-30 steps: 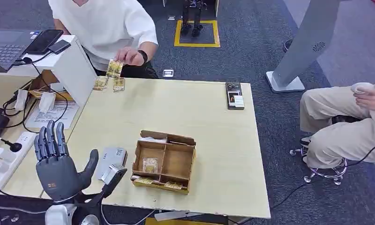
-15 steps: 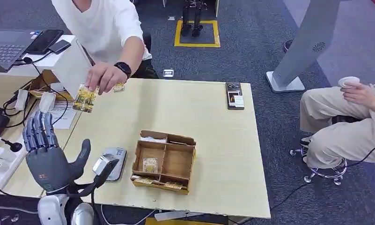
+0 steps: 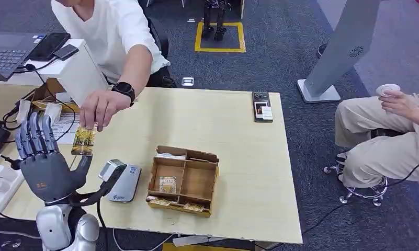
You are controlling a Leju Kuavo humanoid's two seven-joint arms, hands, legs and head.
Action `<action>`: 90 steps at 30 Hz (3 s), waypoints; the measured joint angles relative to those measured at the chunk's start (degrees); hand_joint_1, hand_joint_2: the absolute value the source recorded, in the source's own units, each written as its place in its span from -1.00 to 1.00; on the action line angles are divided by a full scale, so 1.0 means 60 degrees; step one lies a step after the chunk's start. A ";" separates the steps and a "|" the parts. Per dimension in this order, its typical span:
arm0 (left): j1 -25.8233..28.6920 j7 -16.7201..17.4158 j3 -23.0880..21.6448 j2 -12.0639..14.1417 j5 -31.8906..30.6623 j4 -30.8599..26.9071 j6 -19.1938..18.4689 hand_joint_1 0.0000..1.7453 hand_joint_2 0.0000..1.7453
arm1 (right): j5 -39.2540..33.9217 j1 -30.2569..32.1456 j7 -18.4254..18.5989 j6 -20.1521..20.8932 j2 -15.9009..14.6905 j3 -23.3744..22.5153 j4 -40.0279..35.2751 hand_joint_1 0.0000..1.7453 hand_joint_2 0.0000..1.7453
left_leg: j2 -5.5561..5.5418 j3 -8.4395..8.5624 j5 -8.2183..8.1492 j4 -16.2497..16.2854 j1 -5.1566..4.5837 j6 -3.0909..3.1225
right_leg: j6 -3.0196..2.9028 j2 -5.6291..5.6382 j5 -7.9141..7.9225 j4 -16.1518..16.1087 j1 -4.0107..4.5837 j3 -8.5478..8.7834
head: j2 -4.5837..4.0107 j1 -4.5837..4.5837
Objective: Pass the card to the sensor for recognition and then transmit it.
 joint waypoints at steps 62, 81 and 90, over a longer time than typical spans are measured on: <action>0.0074 -0.0692 0.1089 -0.0007 0.0047 -0.0160 0.0000 1.00 1.00 | -0.0473 0.0004 0.0270 0.0000 -0.0004 0.0000 0.0087 -1.00 1.00 | -0.0007 -0.0013 0.0000 0.0000 -0.0001 0.0001 | 0.0001 -0.0012 -0.0001 0.0000 0.0000 0.0000 | 0.0000 0.0004; 0.0721 0.0795 0.0568 0.0018 -0.0488 0.1024 0.0000 1.00 1.00 | -0.0714 0.0032 0.0262 0.0000 -0.0004 0.0000 0.0062 -1.00 1.00 | -0.0002 -0.0011 -0.0004 0.0000 -0.0001 0.0006 | 0.0002 -0.0004 -0.0002 -0.0001 -0.0001 -0.0004 | 0.0000 0.0007; 0.0935 0.0412 0.0397 0.0018 -0.0499 0.1782 0.0000 1.00 1.00 | -0.0791 0.0057 0.0255 0.0000 -0.0004 0.0000 0.0062 -1.00 1.00 | -0.0003 -0.0012 -0.0004 0.0000 -0.0001 0.0006 | 0.0002 -0.0006 -0.0003 -0.0002 -0.0001 -0.0004 | 0.0000 0.0007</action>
